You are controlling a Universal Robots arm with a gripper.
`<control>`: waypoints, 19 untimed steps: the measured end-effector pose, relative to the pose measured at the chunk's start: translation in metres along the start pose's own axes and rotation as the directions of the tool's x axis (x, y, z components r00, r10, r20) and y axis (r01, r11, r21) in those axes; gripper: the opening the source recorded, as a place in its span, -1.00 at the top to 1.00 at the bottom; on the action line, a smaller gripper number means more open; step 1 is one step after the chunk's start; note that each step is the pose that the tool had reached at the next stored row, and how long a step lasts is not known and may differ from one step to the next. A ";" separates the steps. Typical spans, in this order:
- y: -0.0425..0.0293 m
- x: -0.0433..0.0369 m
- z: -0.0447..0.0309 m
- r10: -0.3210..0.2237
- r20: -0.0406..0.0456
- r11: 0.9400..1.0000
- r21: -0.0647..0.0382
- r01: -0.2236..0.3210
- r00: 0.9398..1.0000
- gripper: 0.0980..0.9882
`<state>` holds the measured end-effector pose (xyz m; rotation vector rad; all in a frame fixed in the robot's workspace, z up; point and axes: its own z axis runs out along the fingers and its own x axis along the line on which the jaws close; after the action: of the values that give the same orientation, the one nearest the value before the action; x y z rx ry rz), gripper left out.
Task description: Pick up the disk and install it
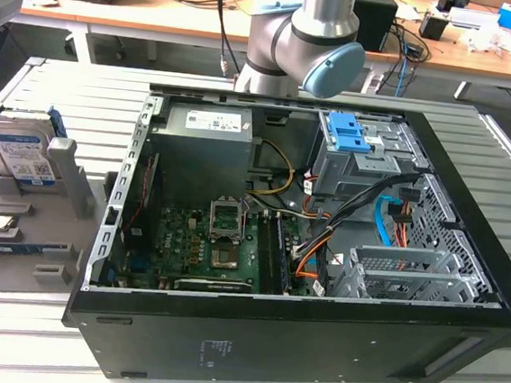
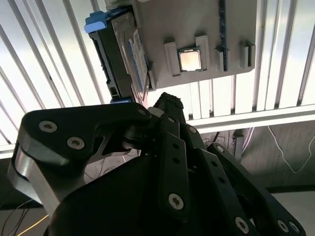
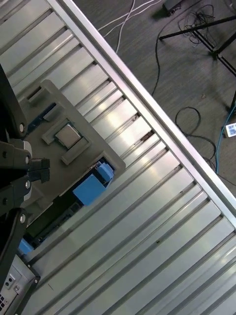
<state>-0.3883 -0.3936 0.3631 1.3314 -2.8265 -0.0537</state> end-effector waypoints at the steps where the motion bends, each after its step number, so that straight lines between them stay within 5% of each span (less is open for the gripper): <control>1: 0.0000 0.0000 0.0000 -0.007 0.000 1.000 0.000 0.007 1.000 0.98; 9: 0.0000 0.0000 0.0000 -0.087 -0.003 0.996 0.000 0.087 0.996 0.98; 19: 0.0000 0.0000 0.0000 -0.228 -0.009 0.974 -0.001 0.228 0.974 0.98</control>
<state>-0.3883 -0.3935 0.3631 1.6458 -2.6514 -0.0502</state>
